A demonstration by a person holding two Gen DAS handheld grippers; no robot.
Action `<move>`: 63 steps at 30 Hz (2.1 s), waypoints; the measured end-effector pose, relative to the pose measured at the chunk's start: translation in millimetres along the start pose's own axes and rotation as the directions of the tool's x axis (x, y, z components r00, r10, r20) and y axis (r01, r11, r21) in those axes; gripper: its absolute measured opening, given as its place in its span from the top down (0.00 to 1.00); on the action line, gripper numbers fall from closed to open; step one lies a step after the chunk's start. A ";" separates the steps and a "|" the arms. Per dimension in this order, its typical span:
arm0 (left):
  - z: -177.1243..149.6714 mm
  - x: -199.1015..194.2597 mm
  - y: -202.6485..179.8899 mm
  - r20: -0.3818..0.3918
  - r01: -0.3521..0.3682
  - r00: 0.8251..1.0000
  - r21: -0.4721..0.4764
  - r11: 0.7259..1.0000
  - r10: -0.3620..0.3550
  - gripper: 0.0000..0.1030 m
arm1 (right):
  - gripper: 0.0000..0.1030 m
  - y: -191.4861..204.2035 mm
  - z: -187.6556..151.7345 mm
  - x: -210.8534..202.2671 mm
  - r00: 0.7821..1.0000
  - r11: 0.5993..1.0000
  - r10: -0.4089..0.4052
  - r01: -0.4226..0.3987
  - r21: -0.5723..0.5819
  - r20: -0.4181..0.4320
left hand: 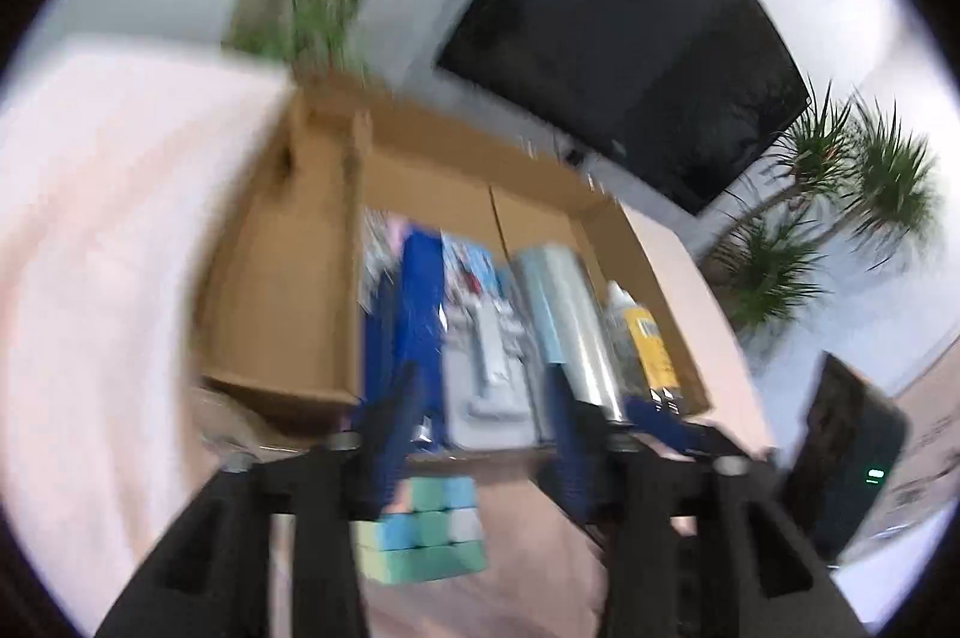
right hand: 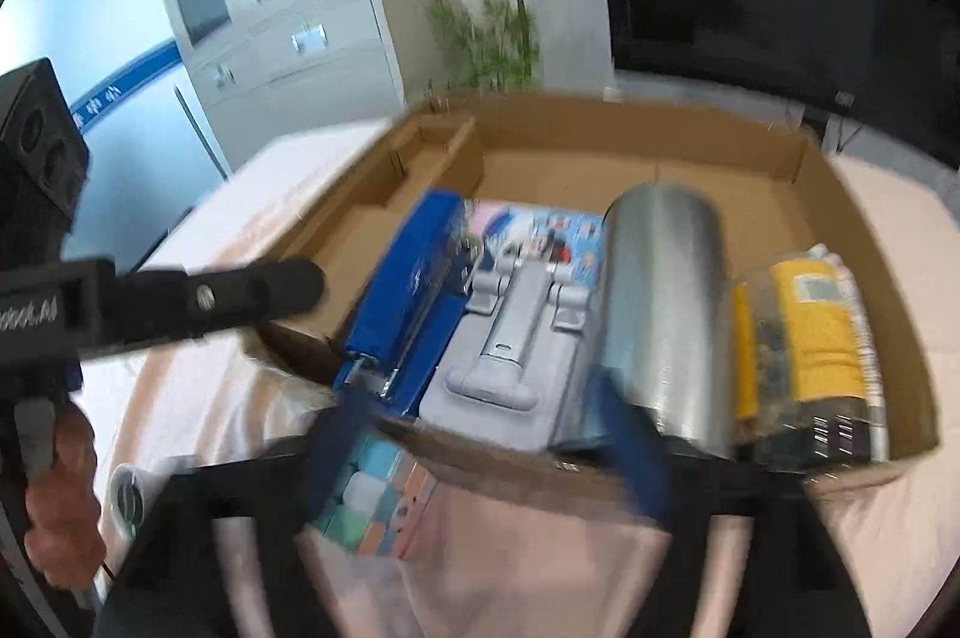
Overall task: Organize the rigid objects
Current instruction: 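Carry the phone stand with the right tool and place it beside the stapler, then grasp the pastel Rubik's cube with the right tool, then place the Rubik's cube in the box above the phone stand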
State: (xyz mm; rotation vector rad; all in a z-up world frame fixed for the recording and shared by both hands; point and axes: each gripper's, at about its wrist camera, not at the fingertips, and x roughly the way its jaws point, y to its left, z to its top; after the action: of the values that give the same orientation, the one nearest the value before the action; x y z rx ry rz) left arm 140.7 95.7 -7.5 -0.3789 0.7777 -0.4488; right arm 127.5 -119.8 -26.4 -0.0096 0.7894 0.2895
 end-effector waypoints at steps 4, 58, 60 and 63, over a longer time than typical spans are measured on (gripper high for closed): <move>-24.5 -48.9 -15.8 0.230 -0.131 0.966 0.043 0.990 0.117 0.01 | 0.00 4.6 -29.6 -38.7 0.992 0.996 -0.065 0.072 -0.054 0.112; 91.4 120.1 -40.6 -0.200 -0.058 0.978 0.047 0.997 0.066 0.36 | 0.56 -45.7 126.0 25.4 0.953 0.924 0.287 -0.303 -0.235 -0.102; 91.5 145.0 -30.3 -0.262 -0.059 0.963 0.026 0.998 0.064 0.36 | 0.55 -55.0 131.1 48.4 0.947 0.926 0.280 -0.309 -0.216 -0.154; 85.8 163.0 -24.3 -0.303 -0.061 0.951 0.026 0.998 0.066 0.37 | 0.55 -58.6 131.5 74.6 0.948 0.928 0.241 -0.288 -0.236 -0.207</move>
State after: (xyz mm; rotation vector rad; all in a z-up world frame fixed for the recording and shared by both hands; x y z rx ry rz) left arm 300.5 4.7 -34.4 -0.2709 1.0823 -0.4581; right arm 284.3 -141.9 8.5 -0.1820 0.9230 0.6580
